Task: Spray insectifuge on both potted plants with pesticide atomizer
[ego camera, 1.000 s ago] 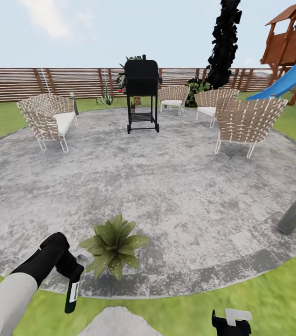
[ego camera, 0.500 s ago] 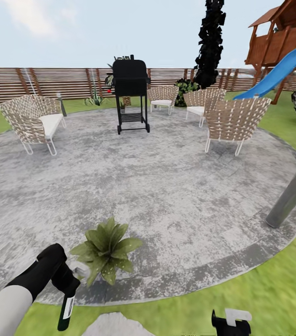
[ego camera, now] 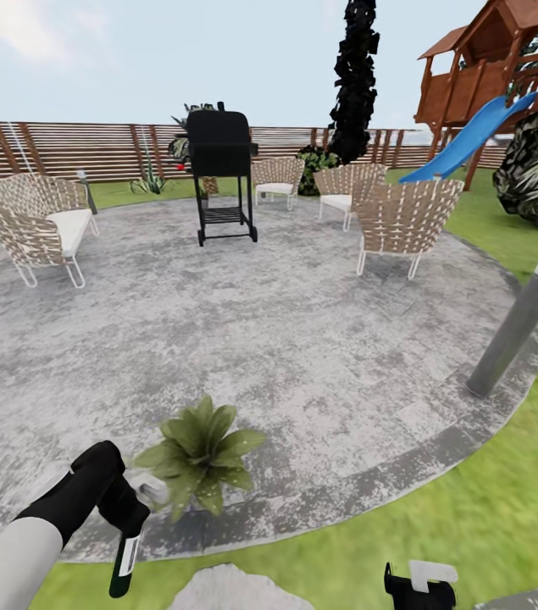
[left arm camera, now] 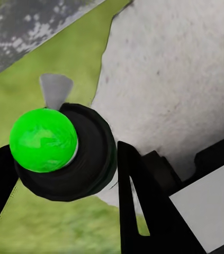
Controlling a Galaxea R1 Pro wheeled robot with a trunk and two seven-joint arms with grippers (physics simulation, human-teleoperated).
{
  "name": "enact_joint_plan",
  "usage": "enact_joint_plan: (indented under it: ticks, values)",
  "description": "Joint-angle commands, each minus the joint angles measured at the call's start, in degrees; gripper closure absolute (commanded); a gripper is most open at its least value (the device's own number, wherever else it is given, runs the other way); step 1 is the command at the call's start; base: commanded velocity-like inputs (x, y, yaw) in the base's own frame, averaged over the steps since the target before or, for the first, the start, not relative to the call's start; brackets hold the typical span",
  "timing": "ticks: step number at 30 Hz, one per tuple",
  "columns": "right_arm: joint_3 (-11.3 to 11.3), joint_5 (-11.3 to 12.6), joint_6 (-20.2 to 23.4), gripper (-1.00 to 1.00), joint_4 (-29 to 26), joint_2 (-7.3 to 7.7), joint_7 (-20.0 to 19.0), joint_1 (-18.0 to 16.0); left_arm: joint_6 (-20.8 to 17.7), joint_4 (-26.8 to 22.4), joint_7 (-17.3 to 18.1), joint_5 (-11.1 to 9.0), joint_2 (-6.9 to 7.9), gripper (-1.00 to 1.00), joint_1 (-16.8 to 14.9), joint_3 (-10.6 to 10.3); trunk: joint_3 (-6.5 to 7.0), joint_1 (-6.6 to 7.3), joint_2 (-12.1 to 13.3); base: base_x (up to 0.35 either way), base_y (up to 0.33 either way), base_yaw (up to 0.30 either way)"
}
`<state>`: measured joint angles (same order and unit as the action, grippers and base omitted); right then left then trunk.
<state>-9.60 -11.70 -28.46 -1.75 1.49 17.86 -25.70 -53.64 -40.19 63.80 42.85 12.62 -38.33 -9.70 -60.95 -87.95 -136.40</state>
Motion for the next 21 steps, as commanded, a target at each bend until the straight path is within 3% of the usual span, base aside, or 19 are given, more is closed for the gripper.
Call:
enact_joint_plan:
  ticks: [1, 11, 17, 21]
  values:
    - [-0.42, -0.61, -0.18, -1.00, 0.08, 0.00, 0.25, -0.05, -0.29, -0.08, 0.54, 0.48, 0.04, 1.00, -0.01, -0.14, -0.05, 0.01, -0.02, -0.001, 0.305, -0.011]
    - [-0.42, -0.61, -0.16, -1.00, 0.08, 0.00, 0.25, -0.05, -0.23, -0.06, 0.53, 0.39, -0.14, 1.00, 0.01, 0.11, -0.05, 0.01, -0.02, -0.100, 0.296, -0.234]
    - [-0.42, -0.61, -0.19, -1.00, 0.08, 0.00, 0.25, -0.05, -0.23, 0.35, 0.45, 0.41, -0.18, 1.00, 0.01, 0.20, -0.05, 0.01, -0.02, -0.206, 0.155, -0.139]
    - [-0.42, -0.61, -0.19, -1.00, 0.16, 0.15, 0.17, -0.05, -0.32, 0.20, 0.64, 0.33, -0.36, 1.00, -0.16, -1.70, -0.05, 0.01, -0.02, -0.019, 0.013, -0.007]
